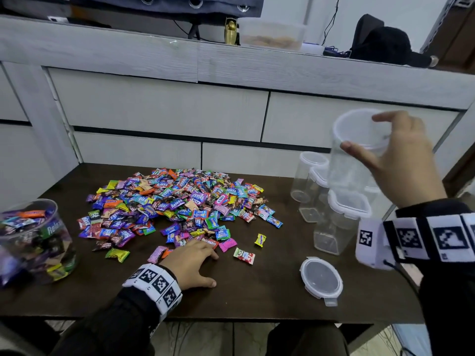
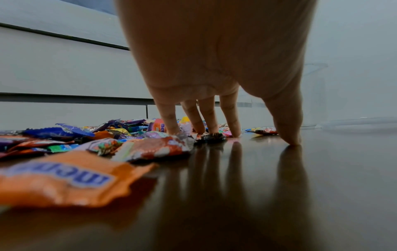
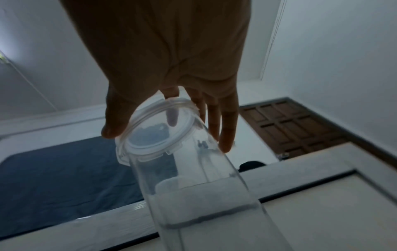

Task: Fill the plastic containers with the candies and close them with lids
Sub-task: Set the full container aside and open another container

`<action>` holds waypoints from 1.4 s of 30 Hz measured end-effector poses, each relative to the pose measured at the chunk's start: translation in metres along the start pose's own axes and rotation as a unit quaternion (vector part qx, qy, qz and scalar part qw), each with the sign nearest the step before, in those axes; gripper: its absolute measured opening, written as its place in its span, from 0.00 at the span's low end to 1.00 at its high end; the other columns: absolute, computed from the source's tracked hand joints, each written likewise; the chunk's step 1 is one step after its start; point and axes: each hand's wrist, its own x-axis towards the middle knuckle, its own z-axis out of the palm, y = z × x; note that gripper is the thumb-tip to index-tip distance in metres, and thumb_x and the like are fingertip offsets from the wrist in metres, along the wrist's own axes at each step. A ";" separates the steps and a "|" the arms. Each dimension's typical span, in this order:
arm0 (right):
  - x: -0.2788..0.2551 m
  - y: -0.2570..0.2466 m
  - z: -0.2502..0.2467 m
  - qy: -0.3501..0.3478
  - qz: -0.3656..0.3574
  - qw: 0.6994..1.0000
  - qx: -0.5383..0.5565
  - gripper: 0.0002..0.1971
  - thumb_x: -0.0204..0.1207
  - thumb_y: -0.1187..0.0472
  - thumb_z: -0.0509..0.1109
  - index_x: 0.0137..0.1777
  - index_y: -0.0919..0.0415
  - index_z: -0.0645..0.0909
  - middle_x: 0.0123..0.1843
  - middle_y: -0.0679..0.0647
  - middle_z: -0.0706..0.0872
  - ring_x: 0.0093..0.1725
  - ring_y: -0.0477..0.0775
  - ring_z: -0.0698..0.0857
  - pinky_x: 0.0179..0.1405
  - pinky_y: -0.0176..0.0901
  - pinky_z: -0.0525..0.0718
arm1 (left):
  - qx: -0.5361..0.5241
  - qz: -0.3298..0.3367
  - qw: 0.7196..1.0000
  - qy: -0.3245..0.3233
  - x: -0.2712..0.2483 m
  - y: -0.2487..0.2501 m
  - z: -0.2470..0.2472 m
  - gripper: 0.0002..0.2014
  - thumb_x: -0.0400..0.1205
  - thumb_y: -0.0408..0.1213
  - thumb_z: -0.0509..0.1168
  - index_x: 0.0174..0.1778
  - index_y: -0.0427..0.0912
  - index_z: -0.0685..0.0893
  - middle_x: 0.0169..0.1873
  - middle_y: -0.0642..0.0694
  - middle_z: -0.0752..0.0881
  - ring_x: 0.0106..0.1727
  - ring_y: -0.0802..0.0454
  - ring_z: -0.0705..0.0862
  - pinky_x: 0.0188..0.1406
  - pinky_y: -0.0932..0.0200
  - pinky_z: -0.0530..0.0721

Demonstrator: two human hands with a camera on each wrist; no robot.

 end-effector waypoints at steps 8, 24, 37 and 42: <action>-0.043 -0.048 0.063 -0.167 -0.021 0.968 0.186 0.29 0.68 0.45 0.76 0.64 0.57 0.75 0.61 0.52 0.79 0.60 0.51 0.77 0.51 0.35 0.68 | -0.051 -0.013 0.998 0.015 -0.004 -0.007 -0.005 0.43 0.71 0.65 0.72 0.80 0.58 0.64 0.79 0.55 0.67 0.79 0.56 0.66 0.74 0.57 0.69; -0.106 -0.076 0.148 -0.369 -0.097 0.880 0.284 0.26 0.68 0.46 0.79 0.63 0.49 0.74 0.60 0.46 0.76 0.58 0.37 0.72 0.53 0.18 0.67 | -0.503 0.097 0.845 0.155 -0.018 -0.004 -0.032 0.52 0.50 0.62 0.85 0.71 0.55 0.73 0.64 0.61 0.85 0.68 0.61 0.82 0.62 0.71 0.78; -0.054 -0.107 0.170 -0.467 -0.042 0.870 0.151 0.24 0.87 0.46 0.50 0.41 0.62 0.78 0.37 0.51 0.82 0.37 0.51 0.78 0.41 0.43 0.71 | -0.522 0.092 0.845 0.074 -0.011 0.008 -0.034 0.38 0.66 0.19 0.79 0.67 0.51 0.75 0.59 0.61 0.88 0.66 0.63 0.82 0.65 0.70 0.77; -0.045 -0.124 0.188 -0.539 -0.002 0.841 0.050 0.21 0.88 0.56 0.49 0.64 0.70 0.78 0.64 0.68 0.81 0.62 0.64 0.79 0.60 0.47 0.74 | -0.526 0.097 0.843 0.058 -0.010 0.009 -0.039 0.38 0.67 0.15 0.77 0.67 0.50 0.74 0.63 0.52 0.85 0.66 0.61 0.83 0.64 0.68 0.78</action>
